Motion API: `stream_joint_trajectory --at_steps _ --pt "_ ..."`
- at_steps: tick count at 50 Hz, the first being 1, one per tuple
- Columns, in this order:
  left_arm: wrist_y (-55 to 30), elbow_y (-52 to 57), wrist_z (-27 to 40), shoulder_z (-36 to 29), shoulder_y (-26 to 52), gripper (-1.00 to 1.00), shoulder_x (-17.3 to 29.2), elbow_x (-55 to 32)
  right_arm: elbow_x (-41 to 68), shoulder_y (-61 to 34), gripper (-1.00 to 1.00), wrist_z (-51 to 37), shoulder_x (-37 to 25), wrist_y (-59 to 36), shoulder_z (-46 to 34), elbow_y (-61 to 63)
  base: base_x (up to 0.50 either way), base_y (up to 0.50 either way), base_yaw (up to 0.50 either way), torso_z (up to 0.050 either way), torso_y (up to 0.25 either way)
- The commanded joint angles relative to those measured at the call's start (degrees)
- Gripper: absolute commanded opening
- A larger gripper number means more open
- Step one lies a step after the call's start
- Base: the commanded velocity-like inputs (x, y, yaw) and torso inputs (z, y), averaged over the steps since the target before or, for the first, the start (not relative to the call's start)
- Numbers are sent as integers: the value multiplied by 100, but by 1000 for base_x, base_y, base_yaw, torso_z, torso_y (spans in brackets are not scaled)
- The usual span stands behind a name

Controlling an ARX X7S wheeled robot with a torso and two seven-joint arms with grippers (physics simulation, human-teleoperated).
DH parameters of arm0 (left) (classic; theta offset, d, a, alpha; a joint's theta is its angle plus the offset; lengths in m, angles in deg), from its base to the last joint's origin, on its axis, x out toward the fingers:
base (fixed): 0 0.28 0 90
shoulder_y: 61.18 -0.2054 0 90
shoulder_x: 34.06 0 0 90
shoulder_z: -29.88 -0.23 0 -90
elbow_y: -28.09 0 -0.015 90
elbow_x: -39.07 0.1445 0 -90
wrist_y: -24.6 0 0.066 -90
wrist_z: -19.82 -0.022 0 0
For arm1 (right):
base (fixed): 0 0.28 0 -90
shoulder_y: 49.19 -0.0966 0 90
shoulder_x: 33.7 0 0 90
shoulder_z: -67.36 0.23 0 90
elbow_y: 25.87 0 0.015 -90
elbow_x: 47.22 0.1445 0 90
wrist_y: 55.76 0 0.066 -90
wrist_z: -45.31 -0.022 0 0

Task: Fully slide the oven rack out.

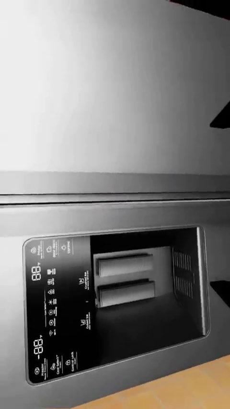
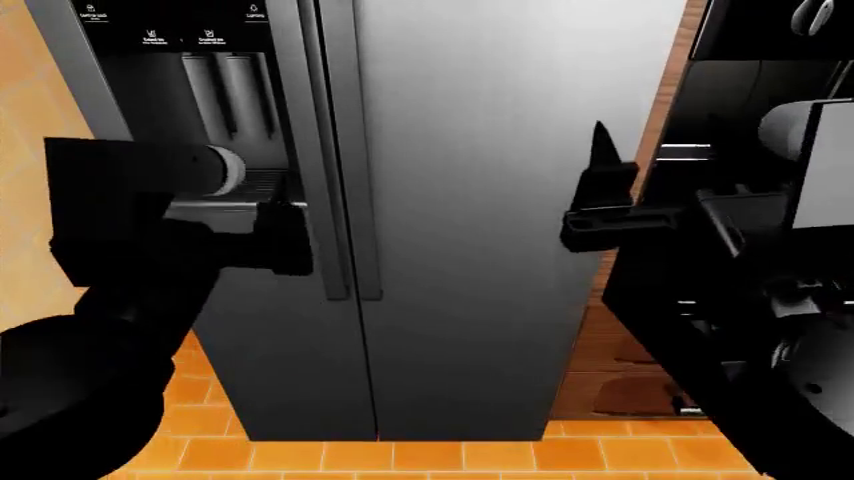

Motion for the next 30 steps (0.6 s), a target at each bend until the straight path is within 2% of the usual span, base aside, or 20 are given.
stream_joint_trajectory --at_steps 1,7,11,14,18,22,30 --pt "-156 -617 2791 -271 1693 100 1095 -3834 3467 -1908 100 -2653 -1067 -284 -420 -647 0 0 0 50 0" --pt "146 -1048 3288 -782 2678 100 1360 -4396 3989 -2679 100 -3082 -1389 -68 -1016 -1010 0 0 0 50 0" --pt "387 -1403 3525 -1042 3212 100 1510 -4774 4280 -2876 100 -3183 -1468 194 -1126 -1243 0 0 0 50 0" --pt "531 -1555 3482 -1003 3242 100 1501 -4843 4482 -2924 100 -3291 -1543 411 -1172 -1459 0 -49 0 48 0" --pt "550 -1709 3362 -1000 3258 100 1489 -4753 4634 -3150 100 -3382 -1705 435 -1373 -1632 0 -247 0 5 0" --pt "450 -1951 3098 -1010 3357 100 1481 -4530 4589 -3188 100 -3403 -1748 449 -1467 -1752 -60 -444 0 0 0" --pt "568 -1884 2913 -742 3052 100 1566 -4378 4602 -3300 100 -3337 -1906 410 -1575 -1881 -66 -500 0 0 0"
